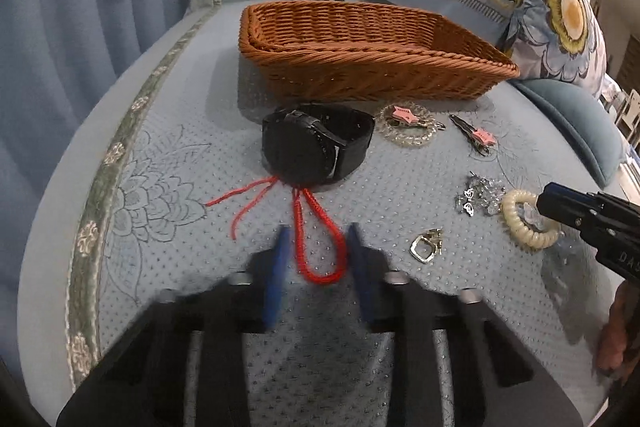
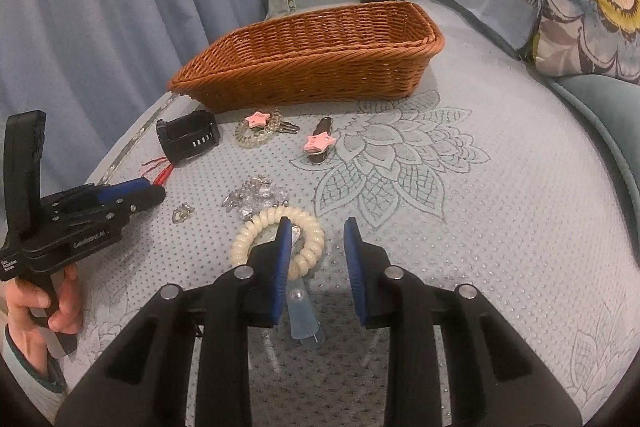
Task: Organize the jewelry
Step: 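Grasp the red cord with the left tool while the right tool grasps the cream coil hair tie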
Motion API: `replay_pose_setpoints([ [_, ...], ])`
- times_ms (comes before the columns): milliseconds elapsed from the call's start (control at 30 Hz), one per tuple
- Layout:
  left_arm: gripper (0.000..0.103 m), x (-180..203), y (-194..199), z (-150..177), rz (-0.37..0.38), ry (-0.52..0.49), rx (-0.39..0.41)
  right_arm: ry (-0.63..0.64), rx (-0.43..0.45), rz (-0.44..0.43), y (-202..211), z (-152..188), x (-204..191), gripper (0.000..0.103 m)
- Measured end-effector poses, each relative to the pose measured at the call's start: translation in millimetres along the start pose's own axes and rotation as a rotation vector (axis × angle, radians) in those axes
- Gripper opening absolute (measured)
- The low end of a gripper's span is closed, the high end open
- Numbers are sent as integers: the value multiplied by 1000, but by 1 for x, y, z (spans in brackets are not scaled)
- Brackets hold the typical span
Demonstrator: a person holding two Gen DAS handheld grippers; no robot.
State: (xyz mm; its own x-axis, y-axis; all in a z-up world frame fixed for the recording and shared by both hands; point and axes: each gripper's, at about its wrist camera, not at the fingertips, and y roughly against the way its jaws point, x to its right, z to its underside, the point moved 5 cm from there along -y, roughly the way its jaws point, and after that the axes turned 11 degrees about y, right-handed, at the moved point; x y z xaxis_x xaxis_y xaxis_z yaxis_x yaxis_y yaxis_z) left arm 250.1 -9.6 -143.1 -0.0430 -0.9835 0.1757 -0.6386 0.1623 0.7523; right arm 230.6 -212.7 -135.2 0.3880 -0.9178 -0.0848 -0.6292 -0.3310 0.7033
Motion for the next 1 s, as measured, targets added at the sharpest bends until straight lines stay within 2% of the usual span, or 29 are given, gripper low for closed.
replay_pose_setpoints([
  [67, 2, -4, 2, 0, 12, 22, 2, 15, 4, 5, 1, 0, -3, 19],
  [233, 2, -8, 12, 5, 45, 43, 14, -5, 18, 37, 4, 1, 2, 10],
  [333, 2, -9, 21, 15, 79, 53, 13, -63, 8, 55, 3, 3, 14, 10],
  [500, 2, -20, 40, 35, 146, 89, 20, -90, 19, 58, 10, 5, 19, 10],
  [633, 2, -21, 52, 48, 185, 90, 47, -128, 35, 6, 19, 9, 26, 11],
  [700, 2, -19, 54, 51, 185, 78, 51, -122, 11, -34, 19, 12, 25, 12],
  [833, 2, -19, 52, 52, 192, 71, 44, -96, -10, -53, 21, 10, 23, 12],
  [1000, 2, -25, 50, 51, 218, 91, 33, -47, -75, -53, 11, 5, 20, 13],
])
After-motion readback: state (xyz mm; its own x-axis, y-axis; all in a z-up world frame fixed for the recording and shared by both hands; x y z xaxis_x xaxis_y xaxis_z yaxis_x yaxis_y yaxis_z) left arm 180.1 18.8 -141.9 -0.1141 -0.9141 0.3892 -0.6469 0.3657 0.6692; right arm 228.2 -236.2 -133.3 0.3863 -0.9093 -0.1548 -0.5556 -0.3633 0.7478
